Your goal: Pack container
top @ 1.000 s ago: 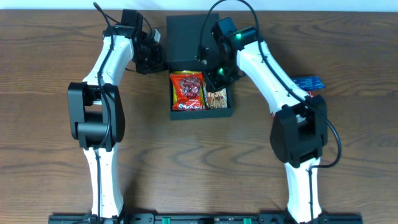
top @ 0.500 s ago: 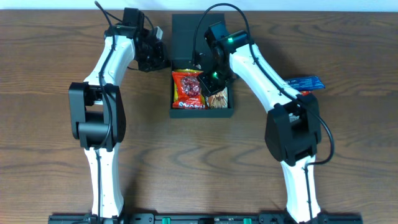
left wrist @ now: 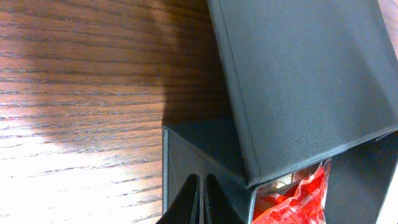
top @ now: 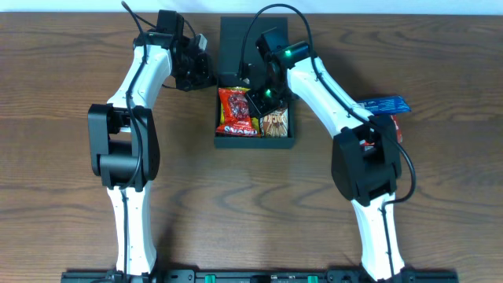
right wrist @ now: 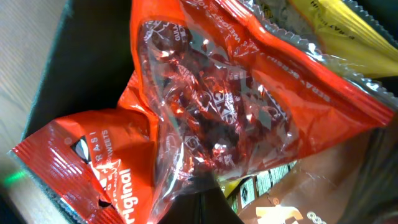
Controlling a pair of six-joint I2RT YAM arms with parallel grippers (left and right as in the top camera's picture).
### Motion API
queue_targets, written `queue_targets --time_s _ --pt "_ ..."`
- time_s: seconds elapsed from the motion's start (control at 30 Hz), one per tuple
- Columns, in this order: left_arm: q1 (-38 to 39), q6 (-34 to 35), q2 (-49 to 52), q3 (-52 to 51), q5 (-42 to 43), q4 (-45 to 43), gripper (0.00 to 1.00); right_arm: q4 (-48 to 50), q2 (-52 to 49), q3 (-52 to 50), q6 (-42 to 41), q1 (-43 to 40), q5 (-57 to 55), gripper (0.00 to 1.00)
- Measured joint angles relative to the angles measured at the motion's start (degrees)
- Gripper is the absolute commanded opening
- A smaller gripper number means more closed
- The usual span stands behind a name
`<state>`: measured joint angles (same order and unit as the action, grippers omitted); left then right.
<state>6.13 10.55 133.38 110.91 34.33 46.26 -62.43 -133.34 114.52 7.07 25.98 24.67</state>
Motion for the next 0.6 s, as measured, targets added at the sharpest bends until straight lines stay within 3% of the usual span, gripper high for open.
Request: queue_targets --time_s 0.3,0.6 --pt "0.0 0.0 0.0 0.0 0.02 0.02 0.06 -3.04 -1.97 0.17 -0.66 0.0 0.42 0.01" --pt "0.04 0.0 0.0 0.0 0.02 0.15 0.06 -13.66 -2.29 14.43 -0.46 -2.38 1.05 0.02"
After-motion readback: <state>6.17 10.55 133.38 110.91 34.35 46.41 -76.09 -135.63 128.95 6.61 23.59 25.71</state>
